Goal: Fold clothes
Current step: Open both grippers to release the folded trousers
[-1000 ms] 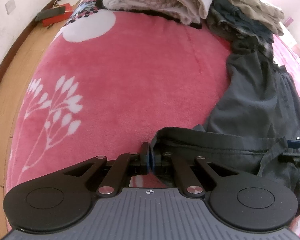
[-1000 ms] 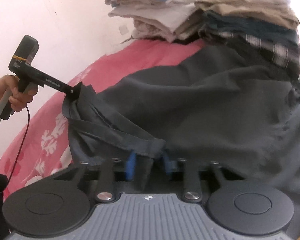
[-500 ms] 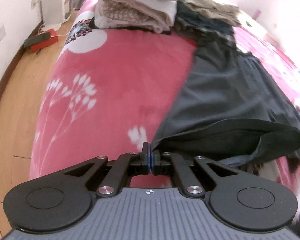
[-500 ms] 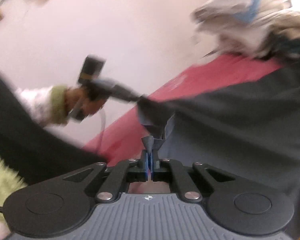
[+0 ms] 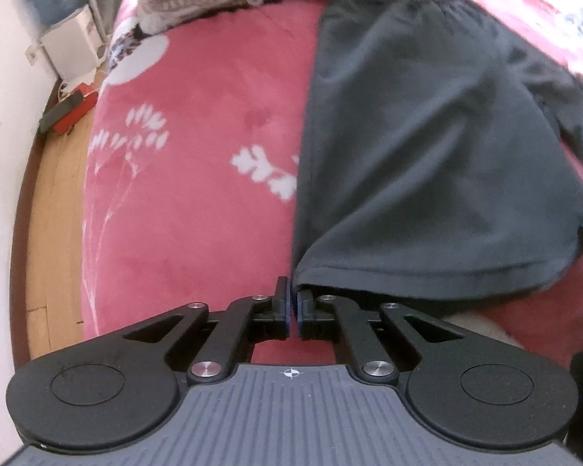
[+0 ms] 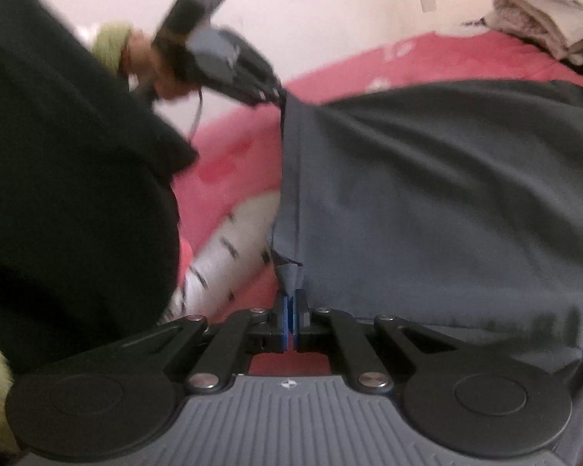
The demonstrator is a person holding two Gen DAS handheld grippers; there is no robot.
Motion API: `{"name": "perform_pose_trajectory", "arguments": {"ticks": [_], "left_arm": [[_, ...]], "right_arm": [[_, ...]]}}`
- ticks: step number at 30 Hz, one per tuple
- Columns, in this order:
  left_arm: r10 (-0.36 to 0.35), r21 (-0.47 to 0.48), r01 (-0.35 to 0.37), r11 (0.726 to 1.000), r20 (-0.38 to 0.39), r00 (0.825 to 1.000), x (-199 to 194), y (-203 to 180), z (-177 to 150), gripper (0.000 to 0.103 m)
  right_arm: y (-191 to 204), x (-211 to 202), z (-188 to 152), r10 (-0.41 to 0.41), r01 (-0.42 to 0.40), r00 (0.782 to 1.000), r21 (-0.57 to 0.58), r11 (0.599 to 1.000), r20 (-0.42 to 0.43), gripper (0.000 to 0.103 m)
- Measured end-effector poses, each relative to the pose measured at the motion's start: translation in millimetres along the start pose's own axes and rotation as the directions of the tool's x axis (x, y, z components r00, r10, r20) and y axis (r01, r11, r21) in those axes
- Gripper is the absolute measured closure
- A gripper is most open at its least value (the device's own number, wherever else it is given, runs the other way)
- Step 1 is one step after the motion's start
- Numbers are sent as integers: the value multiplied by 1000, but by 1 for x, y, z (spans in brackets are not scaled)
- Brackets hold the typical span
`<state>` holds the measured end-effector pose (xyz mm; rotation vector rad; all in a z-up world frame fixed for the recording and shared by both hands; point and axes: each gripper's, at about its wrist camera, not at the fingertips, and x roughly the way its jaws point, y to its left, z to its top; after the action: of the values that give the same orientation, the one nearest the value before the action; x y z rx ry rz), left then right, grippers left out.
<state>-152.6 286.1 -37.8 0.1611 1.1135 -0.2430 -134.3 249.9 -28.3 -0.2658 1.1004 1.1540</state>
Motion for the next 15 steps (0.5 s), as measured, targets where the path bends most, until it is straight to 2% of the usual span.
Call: {"name": "perform_pose_trajectory", "arguments": {"ticks": [3, 7, 10, 12, 15], "left_arm": [[-8, 16, 9, 1000, -36, 999, -3, 0, -10, 83], [-61, -21, 60, 998, -96, 993, -17, 9, -25, 76], [-66, -82, 58, 995, -95, 993, -30, 24, -32, 75], [-43, -150, 35, 988, -54, 998, -37, 35, -30, 75], [-39, -222, 44, 974, 27, 999, -38, 42, -14, 75]], "right_arm": [[9, 16, -9, -30, 26, 997, -55, 998, -71, 96], [11, 17, -21, 2, -6, 993, -34, 999, -117, 92], [1, -2, -20, 42, -41, 997, 22, 999, -70, 92], [-10, -17, -16, 54, -54, 999, 83, 995, -4, 92], [-27, -36, -11, 52, -67, 994, 173, 983, 92, 92]]}}
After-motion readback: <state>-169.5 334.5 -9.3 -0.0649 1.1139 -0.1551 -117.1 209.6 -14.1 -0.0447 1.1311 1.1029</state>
